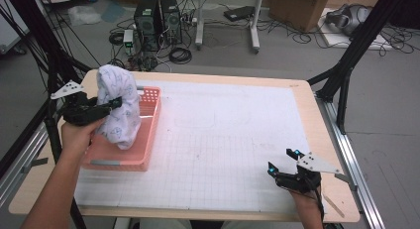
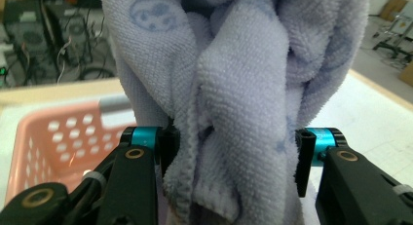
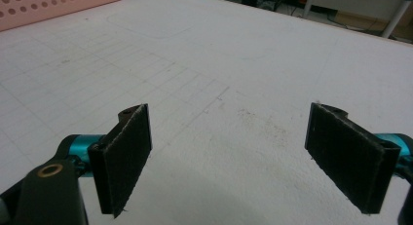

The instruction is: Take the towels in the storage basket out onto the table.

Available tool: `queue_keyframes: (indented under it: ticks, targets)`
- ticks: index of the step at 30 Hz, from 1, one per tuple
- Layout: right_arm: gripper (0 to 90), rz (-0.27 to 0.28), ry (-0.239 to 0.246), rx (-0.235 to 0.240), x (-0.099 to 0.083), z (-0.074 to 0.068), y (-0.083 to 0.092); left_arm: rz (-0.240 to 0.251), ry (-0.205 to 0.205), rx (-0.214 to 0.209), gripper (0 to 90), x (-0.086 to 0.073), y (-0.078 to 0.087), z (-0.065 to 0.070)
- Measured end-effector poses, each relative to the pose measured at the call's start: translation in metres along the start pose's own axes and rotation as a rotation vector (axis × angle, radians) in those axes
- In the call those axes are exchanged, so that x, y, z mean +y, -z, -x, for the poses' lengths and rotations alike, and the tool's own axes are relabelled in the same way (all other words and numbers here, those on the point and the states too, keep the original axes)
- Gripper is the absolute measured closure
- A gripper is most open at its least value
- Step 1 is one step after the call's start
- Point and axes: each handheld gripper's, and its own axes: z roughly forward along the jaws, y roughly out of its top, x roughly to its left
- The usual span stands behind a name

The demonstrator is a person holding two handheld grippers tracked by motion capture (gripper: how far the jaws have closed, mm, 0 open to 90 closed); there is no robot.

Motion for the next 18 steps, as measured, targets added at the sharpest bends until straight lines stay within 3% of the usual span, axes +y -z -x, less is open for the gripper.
queue_keyframes:
  ticks: [10, 13, 18]
  targets:
    - [15.9, 0.001, -0.001, -0.002, 0.0, 0.0, 0.0, 0.113, -0.052, -0.108, 54.1, 0.017, 0.006, 0.025]
    - [15.9, 0.002, 0.003, -0.003, 0.0, 0.001, 0.0, 0.143, -0.082, -0.163, 54.1, 0.021, 0.006, 0.034]
    - [15.9, 0.001, 0.002, -0.002, 0.0, 0.001, 0.001, 0.184, -0.091, -0.223, 54.0, 0.025, 0.007, 0.043]
